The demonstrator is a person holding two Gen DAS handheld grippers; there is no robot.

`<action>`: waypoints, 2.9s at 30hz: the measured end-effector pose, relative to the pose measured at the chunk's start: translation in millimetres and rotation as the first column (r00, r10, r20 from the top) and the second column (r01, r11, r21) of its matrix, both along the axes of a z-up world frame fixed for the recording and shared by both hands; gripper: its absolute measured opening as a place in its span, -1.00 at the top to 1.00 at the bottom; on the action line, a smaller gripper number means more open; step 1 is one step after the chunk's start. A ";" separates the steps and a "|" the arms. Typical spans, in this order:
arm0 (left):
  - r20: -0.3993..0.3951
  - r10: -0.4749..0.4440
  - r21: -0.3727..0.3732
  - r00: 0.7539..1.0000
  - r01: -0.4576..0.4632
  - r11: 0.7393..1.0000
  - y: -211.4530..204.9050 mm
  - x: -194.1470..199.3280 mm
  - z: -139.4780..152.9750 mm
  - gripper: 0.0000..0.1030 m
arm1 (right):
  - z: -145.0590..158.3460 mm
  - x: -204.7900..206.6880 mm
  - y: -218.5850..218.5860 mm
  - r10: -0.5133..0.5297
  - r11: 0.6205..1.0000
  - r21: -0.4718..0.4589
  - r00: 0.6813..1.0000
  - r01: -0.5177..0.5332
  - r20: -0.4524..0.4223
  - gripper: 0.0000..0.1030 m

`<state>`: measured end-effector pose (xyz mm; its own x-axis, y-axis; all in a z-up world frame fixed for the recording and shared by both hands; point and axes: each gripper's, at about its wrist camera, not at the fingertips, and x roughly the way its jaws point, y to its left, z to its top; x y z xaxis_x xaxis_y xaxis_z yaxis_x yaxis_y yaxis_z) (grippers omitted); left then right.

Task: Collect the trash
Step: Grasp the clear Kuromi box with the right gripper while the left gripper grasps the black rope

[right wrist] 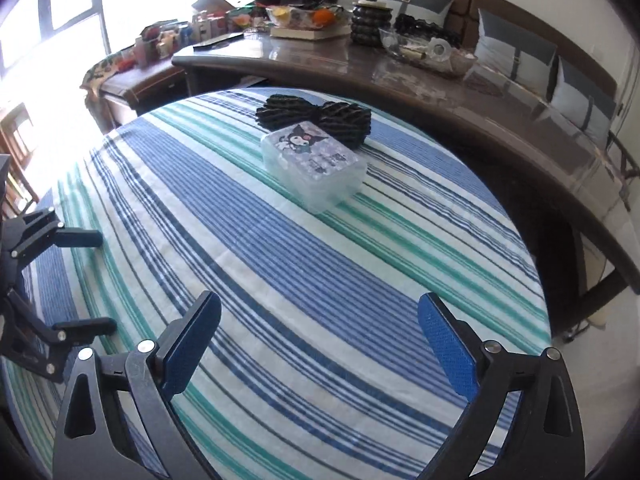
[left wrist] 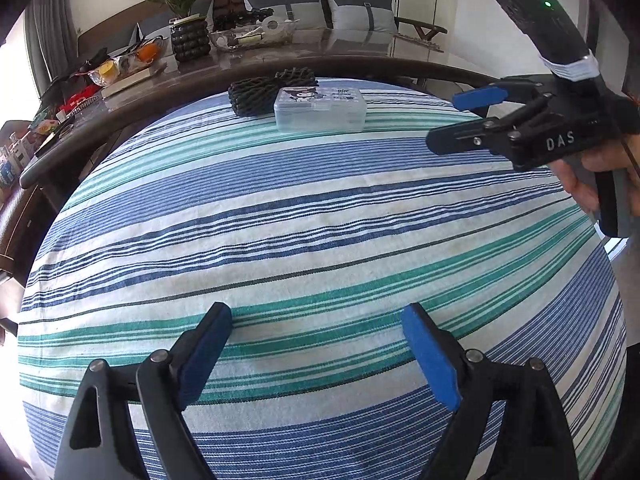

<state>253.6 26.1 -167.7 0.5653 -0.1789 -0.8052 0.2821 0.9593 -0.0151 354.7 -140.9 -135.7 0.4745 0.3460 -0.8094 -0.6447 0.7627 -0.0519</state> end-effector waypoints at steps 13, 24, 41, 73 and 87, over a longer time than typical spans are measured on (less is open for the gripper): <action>-0.004 -0.006 0.000 1.000 0.006 1.000 -2.1 0.4 -0.3 -0.78 | -17.1 68.6 81.2 0.171 0.978 -0.117 0.985 -0.172 -0.014 -0.90; -0.005 -0.009 0.009 1.000 0.009 1.000 -6.3 0.3 -1.1 -0.86 | 7.8 35.2 29.8 0.077 0.996 -0.037 0.996 -0.079 -0.044 0.02; -0.015 -0.006 0.005 1.000 0.006 1.000 -8.1 2.8 -2.1 -0.96 | -26.9 101.3 62.8 0.149 0.987 -0.045 0.982 -0.155 -0.112 -0.43; 0.046 -0.382 0.188 0.923 0.367 0.911 -33.1 211.5 47.0 -0.99 | -25.7 -130.2 -78.6 -0.317 0.942 0.097 0.946 0.322 -0.061 -0.40; -0.015 -0.354 0.138 0.935 0.353 0.925 -32.3 231.0 15.8 0.30 | -23.5 -134.2 -104.6 -0.365 0.919 0.120 0.926 0.375 -0.095 -0.40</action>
